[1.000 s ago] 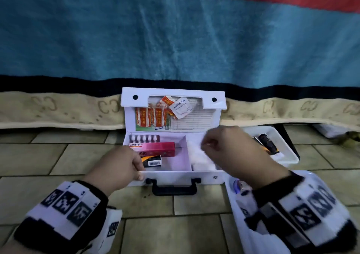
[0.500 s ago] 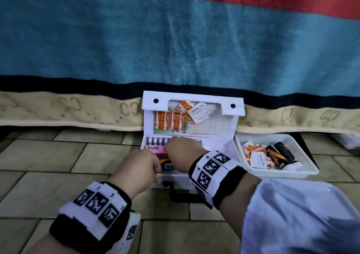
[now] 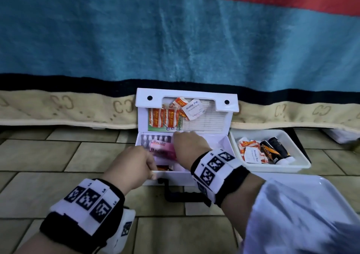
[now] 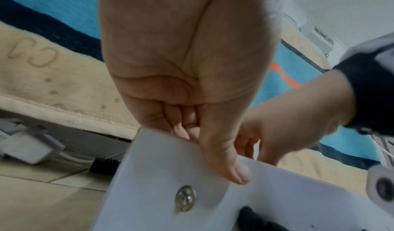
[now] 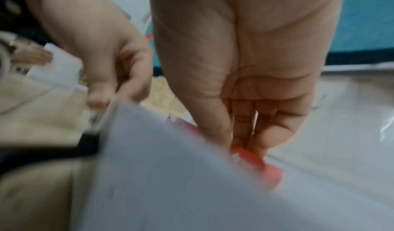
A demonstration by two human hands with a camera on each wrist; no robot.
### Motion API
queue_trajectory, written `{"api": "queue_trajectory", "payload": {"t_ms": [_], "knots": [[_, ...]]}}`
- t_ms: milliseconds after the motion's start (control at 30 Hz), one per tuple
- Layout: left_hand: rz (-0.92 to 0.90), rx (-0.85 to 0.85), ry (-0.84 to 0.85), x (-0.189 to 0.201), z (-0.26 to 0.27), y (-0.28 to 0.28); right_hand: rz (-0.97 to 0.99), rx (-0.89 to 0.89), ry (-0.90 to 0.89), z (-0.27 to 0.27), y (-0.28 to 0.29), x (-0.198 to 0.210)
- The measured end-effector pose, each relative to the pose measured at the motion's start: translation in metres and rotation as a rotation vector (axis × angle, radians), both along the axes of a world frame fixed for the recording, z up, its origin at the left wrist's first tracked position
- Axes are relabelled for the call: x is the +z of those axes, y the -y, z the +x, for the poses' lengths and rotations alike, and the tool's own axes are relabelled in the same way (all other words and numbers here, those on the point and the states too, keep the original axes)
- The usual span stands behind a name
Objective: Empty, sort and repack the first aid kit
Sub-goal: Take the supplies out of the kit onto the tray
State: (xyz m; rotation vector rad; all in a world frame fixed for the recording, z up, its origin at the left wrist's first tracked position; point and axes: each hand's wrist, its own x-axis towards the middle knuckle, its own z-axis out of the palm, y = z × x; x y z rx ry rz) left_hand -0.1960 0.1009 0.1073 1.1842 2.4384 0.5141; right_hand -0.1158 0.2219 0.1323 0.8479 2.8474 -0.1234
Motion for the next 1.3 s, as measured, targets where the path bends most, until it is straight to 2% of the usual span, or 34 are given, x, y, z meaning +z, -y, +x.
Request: {"api": "queue_trajectory", "payload": {"t_ms": [133,200,267,367,500,600,833,967,1067,1167,1233,1300], "knots": [[-0.026,-0.006,0.005,0.002,-0.001,-0.001,0.018,-0.027,-0.245,0.037,-0.023,0.044],[-0.062,-0.027,-0.015,0.005,0.000,-0.002,0.008,-0.097,-0.373,0.072,-0.040,0.070],[-0.085,-0.037,-0.031,0.006,0.001,-0.002,0.015,-0.191,-0.402,0.119,-0.058,0.087],[-0.102,-0.024,-0.041,0.006,-0.001,-0.003,0.045,-0.330,-0.248,0.186,-0.086,0.089],[-0.128,-0.041,-0.058,0.009,0.001,-0.004,0.123,-0.424,0.076,0.241,-0.117,0.051],[-0.149,-0.050,-0.044,0.012,0.001,-0.005,0.120,-0.471,0.109,0.255,-0.127,0.014],[-0.117,-0.025,-0.061,0.012,0.005,-0.003,0.124,-0.522,0.048,0.242,-0.131,-0.026],[-0.105,-0.008,-0.088,0.007,0.006,-0.003,0.221,-0.551,-0.039,0.206,-0.112,-0.002],[-0.101,0.006,-0.087,0.005,0.004,-0.003,0.179,-0.344,-0.233,0.151,-0.078,0.024],[-0.095,0.003,-0.083,0.004,0.005,-0.002,-0.056,-0.060,-0.335,0.087,-0.043,0.027],[-0.078,0.012,-0.090,0.004,0.005,-0.001,-0.174,0.113,-0.234,0.048,-0.027,0.015],[-0.063,0.030,-0.079,0.002,0.006,0.000,-0.191,0.246,-0.056,0.019,-0.017,-0.001]]}}
